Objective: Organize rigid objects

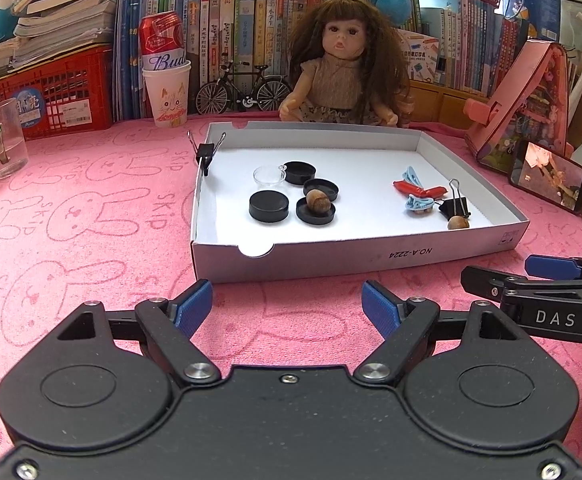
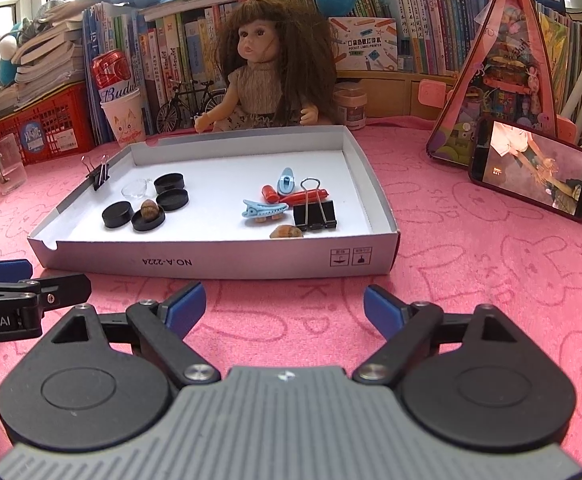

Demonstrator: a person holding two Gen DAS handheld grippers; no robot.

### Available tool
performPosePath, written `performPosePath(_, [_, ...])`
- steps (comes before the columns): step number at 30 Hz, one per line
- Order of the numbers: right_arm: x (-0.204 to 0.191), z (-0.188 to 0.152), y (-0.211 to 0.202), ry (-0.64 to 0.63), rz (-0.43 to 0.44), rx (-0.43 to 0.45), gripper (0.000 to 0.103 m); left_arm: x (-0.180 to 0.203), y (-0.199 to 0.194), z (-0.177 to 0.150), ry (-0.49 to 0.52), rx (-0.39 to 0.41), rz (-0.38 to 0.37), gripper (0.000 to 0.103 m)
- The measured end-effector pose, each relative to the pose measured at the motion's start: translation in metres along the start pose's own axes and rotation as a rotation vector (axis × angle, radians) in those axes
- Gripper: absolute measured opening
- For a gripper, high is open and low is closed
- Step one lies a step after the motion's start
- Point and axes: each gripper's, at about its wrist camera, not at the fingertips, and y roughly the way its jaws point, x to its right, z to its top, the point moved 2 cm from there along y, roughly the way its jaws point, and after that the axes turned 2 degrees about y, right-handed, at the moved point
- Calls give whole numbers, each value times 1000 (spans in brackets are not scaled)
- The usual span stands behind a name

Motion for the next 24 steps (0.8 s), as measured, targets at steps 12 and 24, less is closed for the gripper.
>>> performPosePath(12, [-6, -2, 8, -33, -24, -51, 99, 1, 8, -7, 11, -15, 65, 82])
performPosePath(24, [-10, -3, 11, -57, -46, -68, 103, -2, 13, -8, 13, -23, 95, 94])
